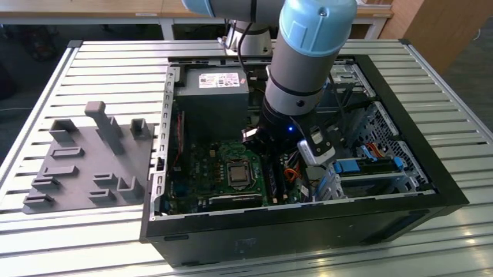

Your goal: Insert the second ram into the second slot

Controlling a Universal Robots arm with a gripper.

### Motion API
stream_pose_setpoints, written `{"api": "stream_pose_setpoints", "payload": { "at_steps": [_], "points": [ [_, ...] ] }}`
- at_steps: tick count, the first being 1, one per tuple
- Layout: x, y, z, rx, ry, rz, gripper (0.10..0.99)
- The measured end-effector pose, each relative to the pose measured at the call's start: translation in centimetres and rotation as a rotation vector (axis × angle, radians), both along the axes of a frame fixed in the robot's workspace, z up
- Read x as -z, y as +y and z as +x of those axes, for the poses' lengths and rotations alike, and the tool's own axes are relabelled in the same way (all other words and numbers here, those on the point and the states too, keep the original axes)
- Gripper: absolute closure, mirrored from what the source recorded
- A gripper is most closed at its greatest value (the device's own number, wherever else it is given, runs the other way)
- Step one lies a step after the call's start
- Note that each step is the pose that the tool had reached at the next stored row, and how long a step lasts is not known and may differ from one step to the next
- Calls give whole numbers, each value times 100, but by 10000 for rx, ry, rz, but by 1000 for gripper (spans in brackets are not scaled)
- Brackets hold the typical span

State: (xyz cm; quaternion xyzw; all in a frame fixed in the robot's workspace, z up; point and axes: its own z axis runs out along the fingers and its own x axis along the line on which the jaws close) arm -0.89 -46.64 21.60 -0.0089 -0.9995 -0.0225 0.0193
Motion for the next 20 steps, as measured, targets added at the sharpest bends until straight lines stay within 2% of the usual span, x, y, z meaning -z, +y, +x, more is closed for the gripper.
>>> {"api": "stream_pose_setpoints", "payload": {
  "at_steps": [20],
  "points": [
    [41, -1, 0, 115, 1, 7, 949]
  ]
}}
